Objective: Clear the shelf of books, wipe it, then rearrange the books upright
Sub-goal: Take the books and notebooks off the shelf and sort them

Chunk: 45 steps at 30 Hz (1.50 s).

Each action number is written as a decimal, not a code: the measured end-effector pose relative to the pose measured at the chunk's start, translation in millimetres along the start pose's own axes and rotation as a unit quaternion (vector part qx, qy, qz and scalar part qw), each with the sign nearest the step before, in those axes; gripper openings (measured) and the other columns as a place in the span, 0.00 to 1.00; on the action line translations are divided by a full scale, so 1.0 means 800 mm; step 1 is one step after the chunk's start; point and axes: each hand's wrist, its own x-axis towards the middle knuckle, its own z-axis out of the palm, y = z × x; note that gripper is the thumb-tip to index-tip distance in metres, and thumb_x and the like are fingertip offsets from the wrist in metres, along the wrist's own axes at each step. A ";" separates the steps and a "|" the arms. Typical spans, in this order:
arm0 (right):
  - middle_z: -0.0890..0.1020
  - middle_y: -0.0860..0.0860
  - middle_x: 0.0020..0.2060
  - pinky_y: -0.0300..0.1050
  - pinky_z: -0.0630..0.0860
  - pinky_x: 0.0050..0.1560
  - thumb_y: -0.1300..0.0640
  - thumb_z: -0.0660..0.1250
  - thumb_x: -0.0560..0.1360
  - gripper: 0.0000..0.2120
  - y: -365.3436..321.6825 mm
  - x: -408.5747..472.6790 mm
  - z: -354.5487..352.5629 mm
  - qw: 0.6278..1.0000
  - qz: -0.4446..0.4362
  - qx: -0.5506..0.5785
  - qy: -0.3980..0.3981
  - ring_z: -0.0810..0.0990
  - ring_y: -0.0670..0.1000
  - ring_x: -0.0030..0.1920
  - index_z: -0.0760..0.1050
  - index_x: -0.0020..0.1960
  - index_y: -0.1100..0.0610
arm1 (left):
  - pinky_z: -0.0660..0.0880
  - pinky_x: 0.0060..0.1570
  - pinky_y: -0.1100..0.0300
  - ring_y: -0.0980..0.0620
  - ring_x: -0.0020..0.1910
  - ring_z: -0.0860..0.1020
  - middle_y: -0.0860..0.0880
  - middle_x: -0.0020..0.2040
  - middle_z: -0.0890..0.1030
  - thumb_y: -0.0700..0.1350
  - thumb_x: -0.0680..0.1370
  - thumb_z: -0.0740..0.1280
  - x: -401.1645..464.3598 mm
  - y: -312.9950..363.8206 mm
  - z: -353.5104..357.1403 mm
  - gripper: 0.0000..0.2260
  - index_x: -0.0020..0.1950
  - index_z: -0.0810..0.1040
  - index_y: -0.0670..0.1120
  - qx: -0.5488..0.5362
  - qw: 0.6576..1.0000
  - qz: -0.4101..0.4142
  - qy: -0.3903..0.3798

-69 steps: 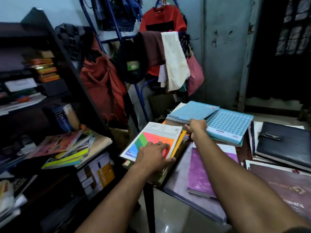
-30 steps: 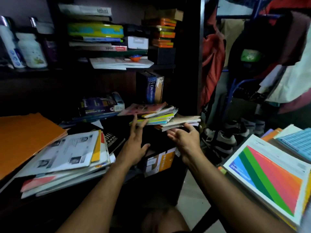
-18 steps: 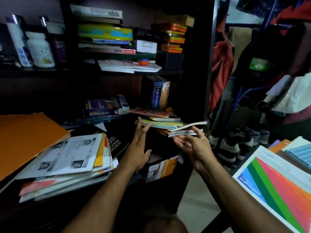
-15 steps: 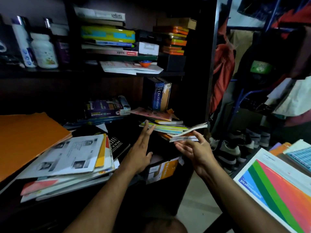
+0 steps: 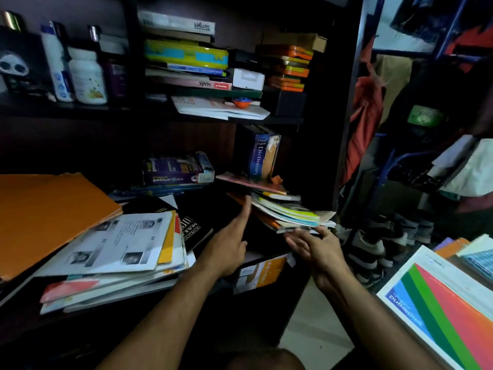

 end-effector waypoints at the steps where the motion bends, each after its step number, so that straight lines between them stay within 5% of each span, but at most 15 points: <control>1: 0.86 0.63 0.43 0.42 0.83 0.37 0.67 0.68 0.79 0.20 0.000 0.001 0.001 1.000 -0.008 -0.016 0.005 0.87 0.59 0.44 0.66 0.69 0.67 | 0.71 0.67 0.51 0.44 0.68 0.74 0.48 0.79 0.65 0.35 0.78 0.66 -0.003 0.004 0.003 0.52 0.74 0.27 0.70 0.038 0.999 0.030 -0.021; 3: 0.86 0.62 0.41 0.44 0.83 0.33 0.64 0.69 0.79 0.20 0.000 0.005 0.002 0.998 -0.022 -0.064 0.015 0.87 0.60 0.40 0.67 0.66 0.68 | 0.71 0.67 0.53 0.43 0.63 0.75 0.46 0.75 0.70 0.30 0.74 0.65 -0.008 0.005 0.010 0.54 0.76 0.29 0.67 0.104 0.990 0.080 -0.048; 8: 0.86 0.61 0.38 0.45 0.81 0.28 0.57 0.72 0.78 0.18 0.009 0.009 -0.001 0.992 -0.008 -0.120 0.028 0.86 0.58 0.33 0.67 0.62 0.59 | 0.56 0.76 0.59 0.55 0.78 0.59 0.55 0.82 0.55 0.29 0.71 0.62 -0.009 0.001 0.010 0.52 0.80 0.36 0.64 0.113 0.985 0.104 -0.078; 10: 0.86 0.60 0.36 0.45 0.80 0.27 0.57 0.72 0.78 0.16 0.011 0.011 -0.002 0.989 -0.002 -0.145 0.031 0.85 0.57 0.31 0.70 0.59 0.61 | 0.63 0.73 0.59 0.51 0.74 0.67 0.57 0.82 0.52 0.32 0.73 0.63 -0.008 -0.001 0.012 0.50 0.79 0.36 0.65 0.107 0.986 0.094 -0.088; 12: 0.85 0.59 0.33 0.43 0.79 0.26 0.59 0.71 0.78 0.11 0.013 0.013 -0.002 0.979 0.004 -0.204 0.023 0.82 0.56 0.27 0.74 0.54 0.65 | 0.74 0.58 0.57 0.44 0.64 0.76 0.58 0.83 0.43 0.36 0.75 0.63 -0.004 -0.004 0.012 0.44 0.80 0.43 0.65 0.109 0.988 0.082 -0.078; 15: 0.84 0.57 0.29 0.44 0.78 0.27 0.60 0.70 0.76 0.06 0.022 0.012 -0.001 0.942 -0.013 -0.335 0.001 0.80 0.54 0.25 0.76 0.45 0.63 | 0.72 0.63 0.56 0.48 0.74 0.68 0.60 0.82 0.44 0.38 0.79 0.61 0.008 -0.013 0.011 0.31 0.79 0.60 0.60 0.034 0.997 0.022 -0.072; 19: 0.81 0.46 0.28 0.43 0.75 0.34 0.53 0.73 0.73 0.10 0.026 0.005 0.023 0.828 -0.234 -0.509 -0.027 0.80 0.43 0.30 0.73 0.37 0.52 | 0.65 0.70 0.61 0.52 0.73 0.67 0.55 0.76 0.63 0.38 0.80 0.62 0.014 -0.020 0.017 0.22 0.73 0.71 0.54 -0.008 1.000 -0.008 -0.018; 22: 0.78 0.47 0.43 0.49 0.70 0.42 0.52 0.68 0.76 0.06 0.029 0.027 0.056 0.686 -0.423 -0.587 -0.079 0.76 0.51 0.45 0.73 0.47 0.51 | 0.68 0.68 0.56 0.50 0.69 0.71 0.53 0.73 0.67 0.37 0.79 0.61 0.018 -0.023 0.021 0.23 0.72 0.71 0.52 -0.015 0.999 -0.030 0.018; 24: 0.77 0.50 0.56 0.52 0.69 0.51 0.50 0.63 0.74 0.14 0.044 0.055 0.072 0.574 -0.446 -0.683 -0.063 0.75 0.55 0.57 0.73 0.59 0.50 | 0.67 0.70 0.55 0.48 0.72 0.68 0.51 0.76 0.64 0.35 0.78 0.61 0.018 -0.026 0.023 0.27 0.77 0.65 0.51 -0.010 0.997 -0.060 0.048; 26: 0.73 0.50 0.69 0.56 0.69 0.60 0.48 0.62 0.74 0.24 0.058 0.070 0.078 0.540 -0.398 -0.739 -0.058 0.72 0.56 0.68 0.70 0.70 0.47 | 0.63 0.72 0.58 0.48 0.75 0.64 0.50 0.78 0.60 0.33 0.77 0.61 0.020 -0.028 0.024 0.32 0.80 0.60 0.50 -0.021 0.992 -0.089 0.082; 29: 0.72 0.49 0.71 0.58 0.70 0.61 0.47 0.66 0.73 0.28 0.070 0.075 0.077 0.546 -0.377 -0.747 -0.037 0.70 0.55 0.70 0.67 0.73 0.42 | 0.61 0.73 0.61 0.48 0.76 0.63 0.48 0.79 0.59 0.32 0.75 0.62 0.022 -0.026 0.022 0.34 0.81 0.58 0.47 -0.046 0.988 -0.104 0.107; 34: 0.76 0.54 0.65 0.57 0.72 0.56 0.48 0.67 0.66 0.30 0.073 0.068 0.074 0.564 -0.386 -0.730 -0.011 0.75 0.60 0.61 0.72 0.68 0.45 | 0.70 0.67 0.60 0.46 0.64 0.76 0.46 0.67 0.75 0.38 0.77 0.64 0.030 0.004 -0.010 0.20 0.68 0.75 0.50 -0.141 0.974 -0.163 0.076; 37: 0.76 0.56 0.65 0.59 0.71 0.56 0.49 0.65 0.64 0.33 0.077 0.069 0.075 0.563 -0.390 -0.729 0.009 0.74 0.61 0.61 0.71 0.69 0.46 | 0.79 0.54 0.52 0.43 0.53 0.81 0.47 0.56 0.82 0.49 0.77 0.64 0.053 -0.004 -0.076 0.14 0.61 0.77 0.55 0.000 0.989 -0.117 0.085; 41: 0.75 0.57 0.65 0.60 0.70 0.56 0.51 0.73 0.63 0.35 0.077 0.064 0.079 0.550 -0.384 -0.741 0.021 0.73 0.61 0.61 0.73 0.70 0.46 | 0.75 0.55 0.53 0.44 0.59 0.79 0.47 0.62 0.81 0.56 0.81 0.63 0.043 -0.114 -0.175 0.14 0.64 0.78 0.52 0.286 0.945 -0.156 0.019; 45: 0.75 0.57 0.66 0.60 0.70 0.57 0.52 0.74 0.61 0.37 0.079 0.066 0.079 0.544 -0.381 -0.747 0.021 0.73 0.62 0.61 0.73 0.70 0.47 | 0.74 0.44 0.55 0.50 0.47 0.78 0.49 0.49 0.82 0.56 0.81 0.65 0.033 -0.176 -0.193 0.11 0.48 0.79 0.50 0.234 0.928 -0.268 0.106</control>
